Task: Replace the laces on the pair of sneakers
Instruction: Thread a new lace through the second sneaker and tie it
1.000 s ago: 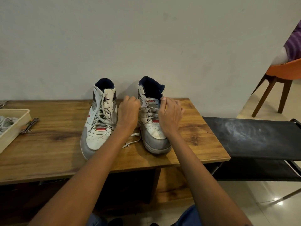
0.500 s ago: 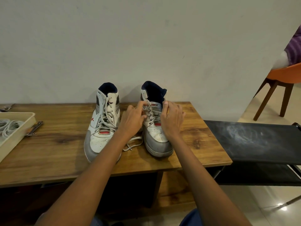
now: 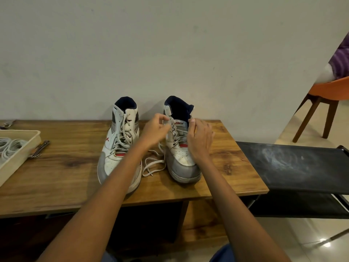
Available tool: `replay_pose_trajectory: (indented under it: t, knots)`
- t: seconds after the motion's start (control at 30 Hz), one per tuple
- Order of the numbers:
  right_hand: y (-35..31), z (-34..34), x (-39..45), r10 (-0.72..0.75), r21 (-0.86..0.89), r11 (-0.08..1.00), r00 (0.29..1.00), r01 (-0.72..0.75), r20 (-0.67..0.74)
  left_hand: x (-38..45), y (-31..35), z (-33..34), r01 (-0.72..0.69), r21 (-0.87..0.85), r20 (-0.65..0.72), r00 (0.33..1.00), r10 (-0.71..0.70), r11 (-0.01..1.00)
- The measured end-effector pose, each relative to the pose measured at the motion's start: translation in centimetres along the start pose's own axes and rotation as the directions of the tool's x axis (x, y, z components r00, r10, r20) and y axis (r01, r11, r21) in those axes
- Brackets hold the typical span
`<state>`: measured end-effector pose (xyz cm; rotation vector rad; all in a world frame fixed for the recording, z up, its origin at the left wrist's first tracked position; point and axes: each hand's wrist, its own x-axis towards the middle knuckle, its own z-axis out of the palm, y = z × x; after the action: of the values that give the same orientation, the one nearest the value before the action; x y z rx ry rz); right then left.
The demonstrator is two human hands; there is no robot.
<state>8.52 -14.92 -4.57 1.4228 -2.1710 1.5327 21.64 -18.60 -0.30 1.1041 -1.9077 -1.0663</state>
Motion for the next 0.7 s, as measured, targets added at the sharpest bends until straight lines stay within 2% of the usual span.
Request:
replay_pose_trajectory:
  t: [0.03, 0.07, 0.13, 0.17, 0.2, 0.23, 0.3, 0.4, 0.47, 0.5, 0.6, 0.67, 0.7]
  knots:
    - [-0.3, -0.3, 0.1, -0.004, 0.02, 1.0, 1.0, 0.004, -0.016, -0.1, 1.0, -1.0, 0.081, -0.207, 0.023, 0.997, -0.078, 0.975]
    - [-0.8, -0.6, 0.3, -0.005, 0.056, 0.998, 0.999, 0.007, -0.046, -0.3, 2.0, -2.1, 0.134, -0.428, 0.069, 0.991, -0.115, 0.894]
    - [-2.3, -2.1, 1.0, 0.003, 0.178, 0.984, 0.997, 0.01, -0.072, -0.7, 3.5, -4.1, 0.15, -0.765, 0.134, 0.988, -0.073, 0.627]
    - [-3.2, -3.0, 1.3, -0.004, 0.261, 0.965, 1.0, 0.012, -0.03, -0.7, 3.9, -4.7, 0.136, -0.859, 0.14, 0.99, -0.031, 0.493]
    - [-4.2, -3.9, 1.7, -0.02, 0.348, 0.937, 0.998, -0.003, 0.063, -0.7, 4.1, -4.9, 0.125, -0.911, 0.138, 0.99, 0.007, 0.393]
    - [-5.2, -4.6, 1.8, -0.044, 0.423, 0.905, 0.978, -0.047, 0.202, -0.7, 4.3, -4.7, 0.117, -0.935, 0.135, 0.99, 0.032, 0.335]
    - [-7.0, -5.3, 1.5, -0.101, 0.462, 0.873, 0.87, -0.156, 0.483, -0.6, 4.4, -3.8, 0.089, -0.95, 0.105, 0.994, 0.036, 0.3]
    - [-8.0, -5.3, 0.6, -0.14, 0.439, 0.854, 0.689, -0.279, 0.711, -0.2, 4.4, -3.0, 0.008, -0.954, -0.006, 0.999, -0.044, 0.299]
    - [-7.7, -5.5, 0.7, -0.159, 0.475, 0.805, 0.642, -0.356, 0.75, 0.1, 4.4, -3.0, -0.024, -0.947, -0.066, 0.991, -0.12, 0.32]
    - [-7.4, -6.0, 1.2, -0.153, 0.503, 0.773, 0.655, -0.387, 0.74, 0.2, 4.2, -3.0, -0.031, -0.918, -0.103, 0.981, -0.163, 0.394]
    - [-5.9, -8.3, 3.6, -0.053, 0.647, 0.613, 0.794, -0.453, 0.606, 0.5, 3.0, -3.1, 0.022, -0.625, -0.26, 0.937, -0.235, 0.78]
    - [-4.3, -10.1, 5.0, 0.06, 0.739, 0.49, 0.863, -0.463, 0.501, 0.4, 2.2, -2.9, 0.105, -0.464, -0.273, 0.928, -0.255, 0.879]
    - [-3.4, -10.7, 5.4, 0.107, 0.759, 0.474, 0.885, -0.446, 0.453, 0.3, 2.0, -2.7, 0.149, -0.425, -0.255, 0.927, -0.276, 0.893]
